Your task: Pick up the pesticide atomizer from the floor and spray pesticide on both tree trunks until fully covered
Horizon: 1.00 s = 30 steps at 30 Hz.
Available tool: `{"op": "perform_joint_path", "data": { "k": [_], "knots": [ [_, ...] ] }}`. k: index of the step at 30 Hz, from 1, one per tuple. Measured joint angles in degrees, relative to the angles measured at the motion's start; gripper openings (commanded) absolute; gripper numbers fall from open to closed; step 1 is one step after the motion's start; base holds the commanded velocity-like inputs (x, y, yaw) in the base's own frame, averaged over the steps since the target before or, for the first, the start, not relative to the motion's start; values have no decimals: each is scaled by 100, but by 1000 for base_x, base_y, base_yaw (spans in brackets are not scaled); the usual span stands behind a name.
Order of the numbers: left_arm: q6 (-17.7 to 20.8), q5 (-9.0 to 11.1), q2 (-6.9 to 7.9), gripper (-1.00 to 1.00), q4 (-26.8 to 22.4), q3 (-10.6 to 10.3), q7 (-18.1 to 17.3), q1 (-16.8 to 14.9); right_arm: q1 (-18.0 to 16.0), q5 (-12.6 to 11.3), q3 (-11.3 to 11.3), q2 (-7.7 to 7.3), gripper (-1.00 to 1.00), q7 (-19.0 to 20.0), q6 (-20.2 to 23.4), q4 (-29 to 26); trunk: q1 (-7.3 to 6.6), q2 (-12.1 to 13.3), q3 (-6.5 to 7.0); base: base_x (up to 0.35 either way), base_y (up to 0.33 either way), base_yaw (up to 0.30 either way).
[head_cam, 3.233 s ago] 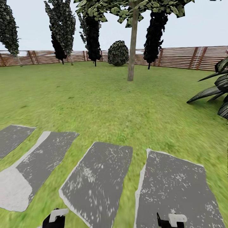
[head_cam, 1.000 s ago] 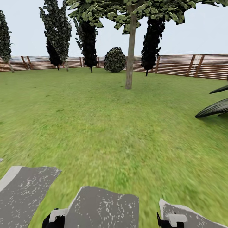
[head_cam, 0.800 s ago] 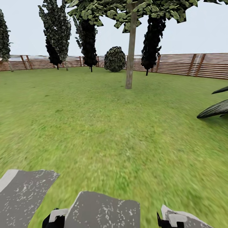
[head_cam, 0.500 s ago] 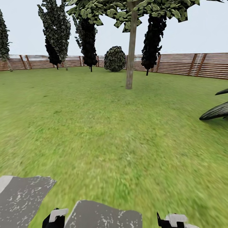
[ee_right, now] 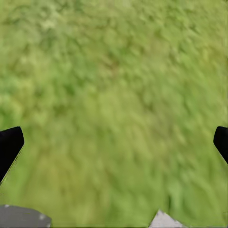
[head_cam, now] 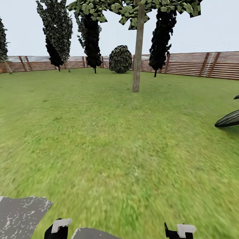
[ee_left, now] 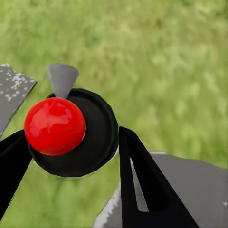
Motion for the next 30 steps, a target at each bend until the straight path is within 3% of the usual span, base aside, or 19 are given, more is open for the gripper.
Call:
{"op": "perform_joint_path", "data": {
  "k": [12,20,30],
  "knots": [
    [-1,0,-2,-100,0,0,0,0,0,1,0,0,100,-4,0,0,0,0,-1,339,0,-4],
    [-3,0,1,-100,0,1,0,0,0,1,0,0,100,-2,0,3,0,0,-1,339,0,-184],
    [-4,-1,0,-100,0,-1,0,0,0,1,0,0,100,-6,0,6,0,0,-1,339,0,-10]
  ]
}}
